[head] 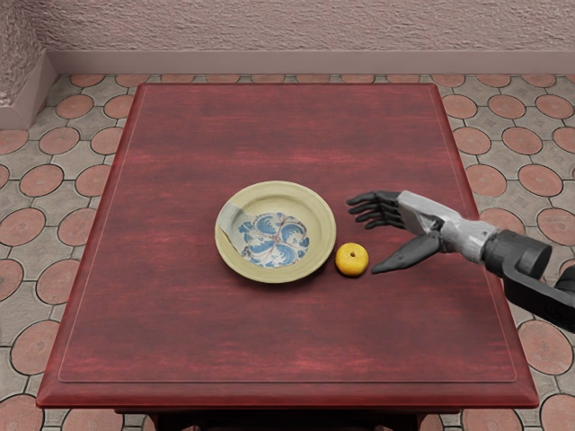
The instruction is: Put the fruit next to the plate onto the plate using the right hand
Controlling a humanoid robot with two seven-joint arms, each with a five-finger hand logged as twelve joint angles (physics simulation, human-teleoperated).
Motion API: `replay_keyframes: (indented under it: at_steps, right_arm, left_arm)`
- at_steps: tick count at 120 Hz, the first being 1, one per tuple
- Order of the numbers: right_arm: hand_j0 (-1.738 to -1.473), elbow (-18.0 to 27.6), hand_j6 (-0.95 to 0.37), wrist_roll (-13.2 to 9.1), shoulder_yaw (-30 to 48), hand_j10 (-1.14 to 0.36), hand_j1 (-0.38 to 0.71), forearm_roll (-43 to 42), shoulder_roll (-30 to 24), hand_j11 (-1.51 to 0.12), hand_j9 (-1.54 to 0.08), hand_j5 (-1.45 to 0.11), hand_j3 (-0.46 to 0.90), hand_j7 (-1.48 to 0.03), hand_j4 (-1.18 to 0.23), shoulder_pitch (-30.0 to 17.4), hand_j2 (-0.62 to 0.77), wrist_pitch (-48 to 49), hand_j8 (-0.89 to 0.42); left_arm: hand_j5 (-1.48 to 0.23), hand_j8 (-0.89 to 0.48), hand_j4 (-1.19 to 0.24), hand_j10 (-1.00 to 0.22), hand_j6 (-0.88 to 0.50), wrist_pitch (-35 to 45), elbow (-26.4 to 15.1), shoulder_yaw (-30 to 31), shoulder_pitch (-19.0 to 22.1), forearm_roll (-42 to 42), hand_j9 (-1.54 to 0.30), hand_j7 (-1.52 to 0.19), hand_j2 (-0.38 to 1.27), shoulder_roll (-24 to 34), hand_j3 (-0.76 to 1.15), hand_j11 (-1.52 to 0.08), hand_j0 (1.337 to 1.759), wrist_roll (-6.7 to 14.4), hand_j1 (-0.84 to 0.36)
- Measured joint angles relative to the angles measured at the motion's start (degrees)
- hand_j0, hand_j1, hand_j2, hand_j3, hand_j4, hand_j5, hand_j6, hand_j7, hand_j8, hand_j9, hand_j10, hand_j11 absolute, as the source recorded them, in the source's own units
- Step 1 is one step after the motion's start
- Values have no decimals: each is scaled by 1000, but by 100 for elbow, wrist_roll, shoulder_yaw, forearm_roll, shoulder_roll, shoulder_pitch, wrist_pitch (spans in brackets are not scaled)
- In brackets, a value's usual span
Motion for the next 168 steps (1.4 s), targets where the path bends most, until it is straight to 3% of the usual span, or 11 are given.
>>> replay_keyframes:
  at_steps: [41,67,113,127,128,138,139,141,146,147,168]
  right_arm:
    - [-1658,-11,-316,34,-195,-315,27,-27,11,-409,-409,-409,0,-409,-315,0,-61,-359,-315]
    - [-1658,-33,-277,452,-591,-276,-19,-94,10,-359,-359,-359,0,-358,-277,-6,-54,-979,-277]
    - [-1658,-37,-305,549,-1072,-304,14,-315,179,-395,-395,-395,0,-395,-305,-10,-59,-1292,-305]
    - [-1645,-37,-181,617,-1114,-328,31,-356,183,-401,-403,-405,4,-576,-326,-20,-68,-1319,-328]
    - [-1640,-39,-114,624,-1116,-333,32,-364,180,-398,-400,-403,5,-677,-331,-22,-70,-1323,-333]
    - [-1631,-38,-150,735,-1129,-353,57,-377,145,-423,-425,-430,2,-611,-349,-32,-83,-1313,-352]
    - [-1628,-39,-209,737,-1132,-352,61,-383,142,-429,-432,-437,12,-487,-347,-35,-88,-1308,-350]
    - [-1626,-36,-151,752,-1131,-360,64,-383,136,-428,-431,-437,1,-613,-355,-37,-88,-1306,-358]
    - [-1621,-27,-124,791,-1134,-353,75,-385,123,-436,-439,-446,3,-627,-365,-53,-92,-1289,-365]
    - [-1620,-25,-24,742,-1131,-362,75,-381,121,-431,-434,-441,-4,-801,-373,-55,-90,-1289,-383]
    - [-1632,-6,-130,981,-1162,-402,132,-356,20,-504,-506,-512,1,-606,-411,-88,-94,-1193,-408]
  left_arm:
    - [-3,-2,-2,-2,-2,0,0,0,0,0,-3,-3,0,0,0,-3,1658,0,346]
    - [-3,-2,-2,-2,-2,-1,0,0,0,0,-3,-3,0,0,0,-3,1658,0,346]
    - [-3,-2,-2,-2,-2,-1,0,0,0,0,-3,-3,0,0,0,-3,1658,0,346]
    - [-3,-2,-2,-2,-2,-1,0,-1,0,1,-3,-3,0,0,0,-3,1658,0,346]
    - [-3,-2,-2,-2,-2,-1,0,-2,0,1,-3,-3,0,0,0,-3,1658,0,346]
    - [-3,-2,-2,-2,-2,-1,0,-2,0,2,-3,-3,0,0,0,-3,1658,0,346]
    - [-3,-2,-2,-2,-2,0,0,-2,0,2,-3,-3,0,0,0,-3,1658,0,346]
    - [-3,-2,-2,-2,-2,-1,0,-3,0,2,-3,-3,0,0,0,-3,1658,-1,346]
    - [-3,-2,-2,-2,-2,-1,0,-3,0,2,-3,-3,0,0,0,-3,1658,-1,346]
    - [-3,-2,-2,-2,-2,-1,0,-4,1,3,-3,-3,0,0,0,-3,1658,-1,346]
    - [-3,-2,-2,-2,-2,0,0,-1,0,1,-3,-3,0,0,0,-3,1658,0,346]
